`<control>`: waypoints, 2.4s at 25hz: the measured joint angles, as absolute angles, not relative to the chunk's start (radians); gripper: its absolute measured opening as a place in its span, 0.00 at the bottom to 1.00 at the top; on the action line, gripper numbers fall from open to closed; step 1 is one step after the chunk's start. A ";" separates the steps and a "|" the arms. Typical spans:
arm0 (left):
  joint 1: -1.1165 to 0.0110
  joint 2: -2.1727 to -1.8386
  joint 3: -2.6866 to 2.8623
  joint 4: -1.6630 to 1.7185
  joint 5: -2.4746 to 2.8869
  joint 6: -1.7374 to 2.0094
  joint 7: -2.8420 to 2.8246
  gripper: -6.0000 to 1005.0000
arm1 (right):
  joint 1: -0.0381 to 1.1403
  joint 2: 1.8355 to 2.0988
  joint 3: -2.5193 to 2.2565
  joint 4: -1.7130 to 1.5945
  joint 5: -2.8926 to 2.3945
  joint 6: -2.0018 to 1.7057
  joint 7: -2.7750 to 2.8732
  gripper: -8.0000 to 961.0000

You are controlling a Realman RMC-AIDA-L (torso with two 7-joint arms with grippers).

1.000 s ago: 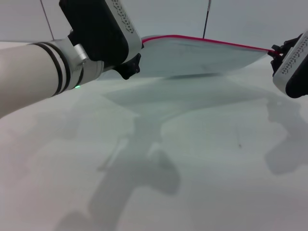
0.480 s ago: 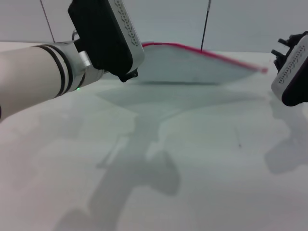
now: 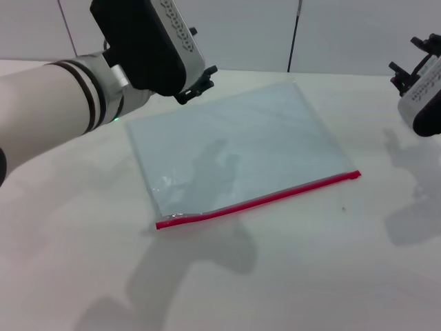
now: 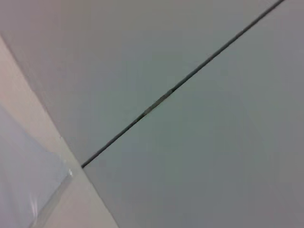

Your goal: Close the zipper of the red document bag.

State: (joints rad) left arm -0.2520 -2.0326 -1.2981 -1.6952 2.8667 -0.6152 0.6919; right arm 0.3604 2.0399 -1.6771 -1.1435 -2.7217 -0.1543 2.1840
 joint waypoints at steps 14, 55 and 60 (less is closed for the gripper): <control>-0.194 -2.032 -1.282 -1.452 2.705 0.031 0.480 0.85 | 0.287 2.037 -1.921 -1.071 -2.410 0.354 2.449 0.50; -0.403 -2.030 -1.060 -0.755 2.485 0.782 0.248 0.85 | 0.402 2.037 -2.282 -0.614 -2.091 0.886 2.816 0.49; -0.404 -2.029 -1.064 -0.755 2.489 0.791 0.251 0.85 | 0.408 2.037 -2.283 -0.612 -2.089 0.885 2.816 0.49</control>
